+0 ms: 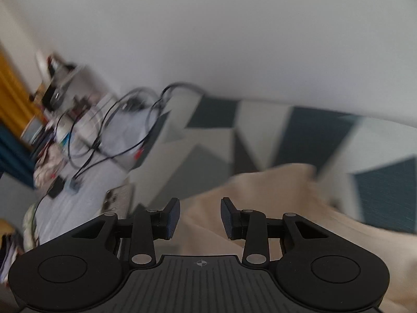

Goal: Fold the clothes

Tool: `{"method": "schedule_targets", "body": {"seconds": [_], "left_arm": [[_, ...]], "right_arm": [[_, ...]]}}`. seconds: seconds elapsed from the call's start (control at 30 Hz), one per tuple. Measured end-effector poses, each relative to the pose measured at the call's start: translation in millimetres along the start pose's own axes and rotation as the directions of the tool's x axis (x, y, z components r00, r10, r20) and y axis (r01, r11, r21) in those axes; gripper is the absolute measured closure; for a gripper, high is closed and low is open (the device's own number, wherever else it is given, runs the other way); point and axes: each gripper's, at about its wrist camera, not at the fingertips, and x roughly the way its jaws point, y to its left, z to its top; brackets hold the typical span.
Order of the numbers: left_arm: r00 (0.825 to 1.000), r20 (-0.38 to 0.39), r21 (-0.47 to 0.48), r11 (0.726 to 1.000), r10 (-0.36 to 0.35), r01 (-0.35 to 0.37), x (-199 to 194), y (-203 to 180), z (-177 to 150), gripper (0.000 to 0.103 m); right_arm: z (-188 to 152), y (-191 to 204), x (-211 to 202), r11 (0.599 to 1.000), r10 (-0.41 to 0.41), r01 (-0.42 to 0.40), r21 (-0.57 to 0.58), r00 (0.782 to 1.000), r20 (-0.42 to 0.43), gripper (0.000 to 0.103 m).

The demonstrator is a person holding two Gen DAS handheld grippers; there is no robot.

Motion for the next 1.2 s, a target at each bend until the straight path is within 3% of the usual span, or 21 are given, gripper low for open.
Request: {"method": "schedule_targets", "body": {"seconds": [0.07,0.13,0.17,0.2,0.27,0.4,0.47,0.53,0.57,0.6,0.7,0.87,0.97,1.1,1.2], "left_arm": [[1.0,0.0,-0.038,0.999,-0.005,0.005,1,3,-1,0.073],[1.0,0.006,-0.06,0.998,-0.003,0.004,0,6,-2,0.088],[1.0,0.009,-0.07,0.998,0.006,-0.006,-1,8,-4,0.092],[1.0,0.013,-0.09,0.996,0.014,-0.013,-2,12,-6,0.093],[1.0,0.007,-0.149,0.989,0.011,-0.01,0,22,-10,0.093],[1.0,-0.007,-0.199,0.98,0.005,-0.006,4,32,-11,0.092],[0.999,-0.02,-0.19,0.981,0.032,-0.036,4,30,-9,0.082],[0.996,-0.035,-0.176,0.98,0.084,-0.089,1,29,-6,0.049],[0.995,-0.034,-0.175,0.98,0.093,-0.097,-2,30,-5,0.026],[0.997,-0.021,-0.177,0.981,0.08,-0.082,-7,32,-5,0.021],[0.999,-0.002,-0.156,0.987,0.049,-0.048,-23,31,-5,0.013],[1.0,-0.003,-0.077,0.997,0.005,-0.005,-50,12,-10,0.002],[1.0,-0.003,-0.013,1.0,-0.028,0.028,-63,-8,-16,0.001],[0.994,0.005,0.068,0.991,-0.112,0.112,-77,-37,-27,0.001],[0.986,0.006,0.092,0.981,-0.169,0.168,-83,-55,-33,0.001]], "right_arm": [[9,6,24,1.0,0.004,-0.002,0.021,0.998,-0.066,0.069],[16,8,44,0.998,-0.039,0.045,0.04,0.989,-0.142,0.072],[18,9,46,0.998,-0.053,0.058,0.029,0.988,-0.142,0.088],[19,9,48,0.997,-0.068,0.071,0.019,0.987,-0.143,0.097],[23,8,51,0.996,-0.092,0.094,0.007,0.986,-0.136,0.098],[30,-21,48,0.987,-0.081,0.088,0.133,0.995,-0.057,0.098],[23,-23,47,0.988,-0.085,0.086,0.127,0.996,-0.019,0.098],[16,-25,38,0.982,-0.119,0.11,0.151,0.991,0.054,0.085],[14,-27,28,0.975,-0.133,0.113,0.19,0.987,0.094,0.063],[12,-28,16,0.968,-0.144,0.11,0.225,0.98,0.137,0.045],[1,-20,-32,0.962,-0.198,0.134,0.239,0.943,0.267,0.029],[-23,-10,-122,0.943,-0.308,0.228,0.244,0.876,0.371,0.003],[-61,-14,-174,0.914,-0.388,0.304,0.267,0.847,0.364,0.001],[-123,-23,-231,0.853,-0.488,0.388,0.348,0.829,0.273,0.001],[-188,-38,-268,0.79,-0.553,0.425,0.443,0.806,0.213,0.001]]}}
